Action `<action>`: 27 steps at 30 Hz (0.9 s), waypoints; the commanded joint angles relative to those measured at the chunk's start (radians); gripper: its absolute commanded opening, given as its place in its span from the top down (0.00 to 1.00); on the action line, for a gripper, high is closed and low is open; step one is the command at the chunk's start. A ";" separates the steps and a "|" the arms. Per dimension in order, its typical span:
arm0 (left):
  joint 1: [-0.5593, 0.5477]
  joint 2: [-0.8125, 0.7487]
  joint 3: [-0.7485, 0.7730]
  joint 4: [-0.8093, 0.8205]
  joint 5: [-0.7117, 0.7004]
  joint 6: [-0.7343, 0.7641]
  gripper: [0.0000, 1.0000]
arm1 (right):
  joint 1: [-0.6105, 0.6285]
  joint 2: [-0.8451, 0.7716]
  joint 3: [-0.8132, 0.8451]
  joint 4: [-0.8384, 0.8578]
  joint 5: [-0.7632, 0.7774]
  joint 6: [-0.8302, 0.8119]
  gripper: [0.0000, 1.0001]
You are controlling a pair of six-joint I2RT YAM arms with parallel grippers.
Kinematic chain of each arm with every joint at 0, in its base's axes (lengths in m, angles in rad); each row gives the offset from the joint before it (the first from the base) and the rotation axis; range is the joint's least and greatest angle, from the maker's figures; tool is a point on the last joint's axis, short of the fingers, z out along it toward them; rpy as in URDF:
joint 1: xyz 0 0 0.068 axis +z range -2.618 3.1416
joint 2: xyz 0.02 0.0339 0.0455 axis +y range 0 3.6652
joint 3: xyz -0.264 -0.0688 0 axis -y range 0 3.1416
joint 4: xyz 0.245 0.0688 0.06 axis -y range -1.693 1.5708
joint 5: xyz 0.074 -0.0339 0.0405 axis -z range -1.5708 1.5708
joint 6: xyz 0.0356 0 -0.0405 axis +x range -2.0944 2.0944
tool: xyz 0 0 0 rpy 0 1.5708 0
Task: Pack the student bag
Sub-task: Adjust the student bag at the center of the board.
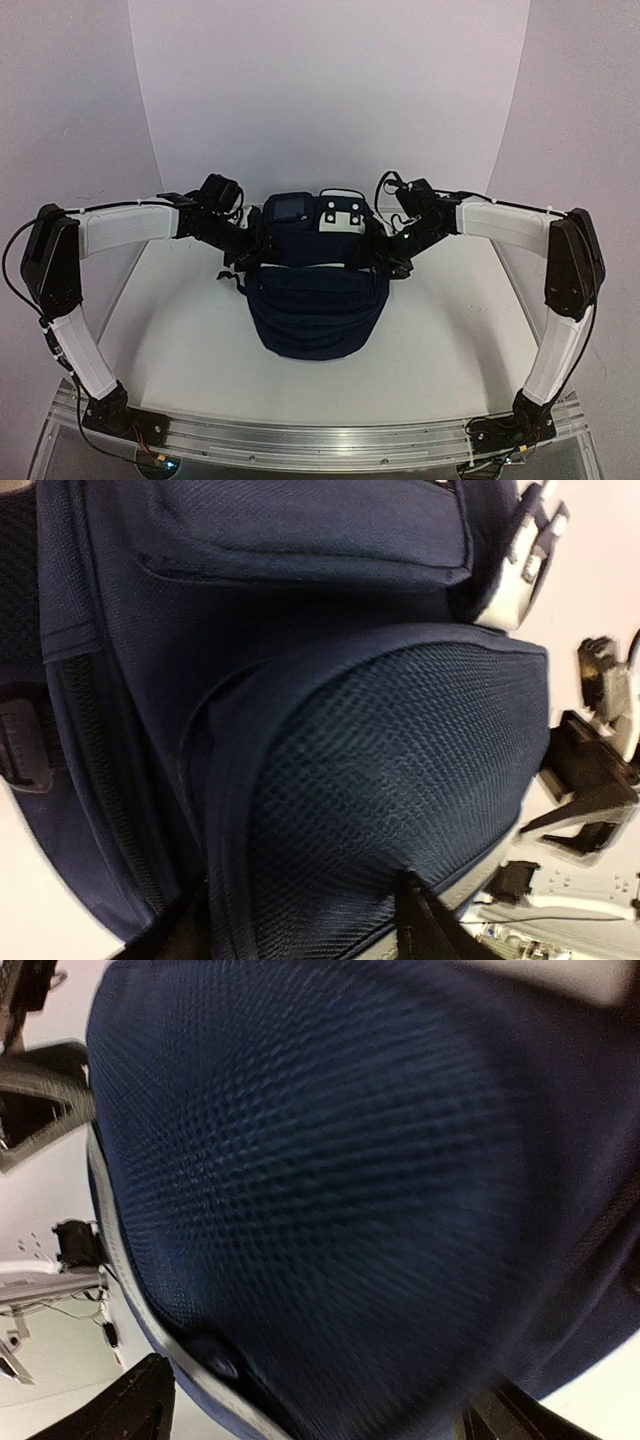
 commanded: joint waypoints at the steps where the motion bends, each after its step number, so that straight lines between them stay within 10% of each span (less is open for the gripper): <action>1: -0.066 0.051 0.046 0.035 0.063 0.006 0.49 | 0.039 -0.094 -0.094 -0.002 -0.048 -0.008 0.09; 11: -0.135 -0.057 -0.081 0.048 0.046 -0.044 0.58 | 0.040 -0.269 -0.271 -0.014 -0.040 -0.004 0.09; 19: -0.117 -0.080 0.014 -0.099 -0.047 -0.016 0.17 | 0.037 -0.325 -0.236 -0.073 -0.010 -0.069 0.05; 27: 0.058 -0.204 0.155 -0.289 -0.075 -0.007 0.00 | -0.054 -0.387 0.004 -0.317 0.131 -0.256 0.02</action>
